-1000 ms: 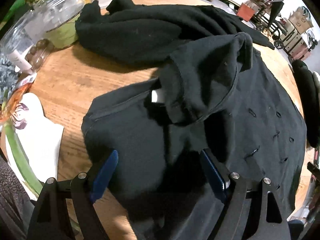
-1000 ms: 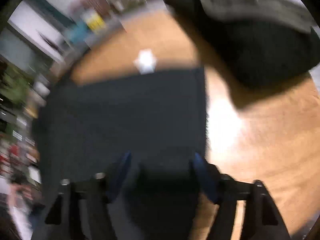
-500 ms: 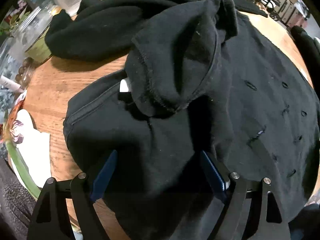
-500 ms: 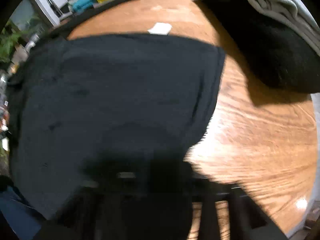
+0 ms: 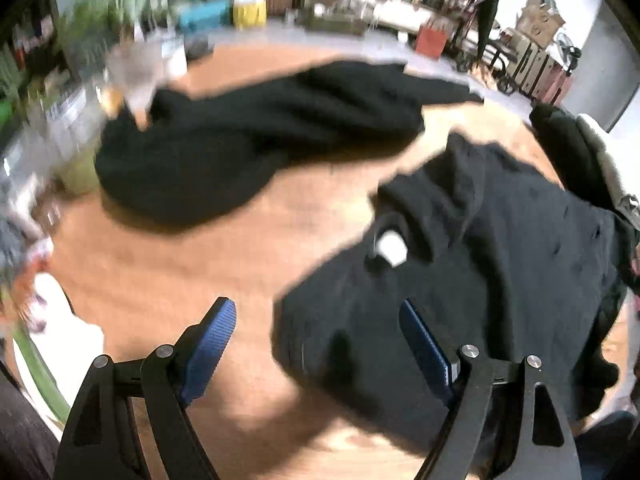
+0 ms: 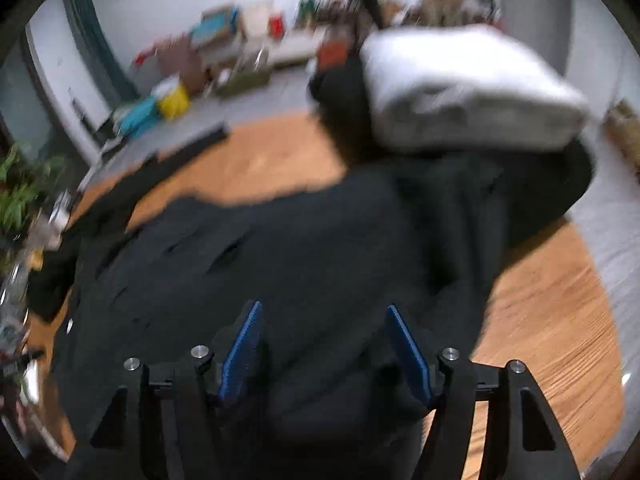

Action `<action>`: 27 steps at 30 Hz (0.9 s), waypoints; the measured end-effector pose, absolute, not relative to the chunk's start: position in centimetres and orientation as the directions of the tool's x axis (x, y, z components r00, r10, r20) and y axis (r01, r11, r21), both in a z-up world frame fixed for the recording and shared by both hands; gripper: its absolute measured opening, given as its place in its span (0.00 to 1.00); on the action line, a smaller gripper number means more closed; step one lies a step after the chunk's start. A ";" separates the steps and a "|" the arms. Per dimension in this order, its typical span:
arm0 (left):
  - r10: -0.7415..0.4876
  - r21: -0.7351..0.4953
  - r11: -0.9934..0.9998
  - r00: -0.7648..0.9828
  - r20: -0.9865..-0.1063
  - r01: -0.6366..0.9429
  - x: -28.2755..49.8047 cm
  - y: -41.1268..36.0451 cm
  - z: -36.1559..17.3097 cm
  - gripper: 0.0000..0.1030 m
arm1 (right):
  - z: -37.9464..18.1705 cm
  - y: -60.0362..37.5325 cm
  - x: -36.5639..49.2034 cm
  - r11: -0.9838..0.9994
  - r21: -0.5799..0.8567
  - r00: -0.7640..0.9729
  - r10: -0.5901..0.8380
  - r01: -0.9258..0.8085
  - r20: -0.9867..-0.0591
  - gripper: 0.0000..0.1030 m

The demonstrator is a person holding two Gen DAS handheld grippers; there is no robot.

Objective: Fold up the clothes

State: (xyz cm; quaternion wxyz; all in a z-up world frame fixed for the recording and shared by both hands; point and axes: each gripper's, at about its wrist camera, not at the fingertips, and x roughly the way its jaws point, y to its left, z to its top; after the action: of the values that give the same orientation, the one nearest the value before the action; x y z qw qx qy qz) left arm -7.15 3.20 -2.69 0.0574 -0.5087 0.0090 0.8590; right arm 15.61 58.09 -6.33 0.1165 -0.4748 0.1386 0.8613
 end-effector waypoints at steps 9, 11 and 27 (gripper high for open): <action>0.005 0.168 -0.931 -0.471 -0.882 -0.324 -10.2 10.9 -4.6 0.81 | -8.7 54.0 14.1 -0.958 0.126 -0.430 -0.004 -0.257 -0.903 0.77; 0.003 0.208 -0.906 -0.498 -0.867 -0.368 -10.4 13.0 -4.7 0.81 | -8.2 54.3 15.3 -0.958 0.117 -0.427 0.006 -0.262 -0.904 0.78; 0.227 0.071 -0.850 -0.485 -0.845 -0.522 -10.5 16.7 -2.4 0.81 | -10.3 52.3 10.9 -0.968 0.100 -0.399 0.000 -0.230 -0.917 0.79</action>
State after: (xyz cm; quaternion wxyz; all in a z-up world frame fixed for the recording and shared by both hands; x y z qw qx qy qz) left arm -10.55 16.73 -2.38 0.2212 -0.4568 0.1616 0.8463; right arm 10.86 52.35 -10.27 0.0691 -0.5440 0.1057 0.8296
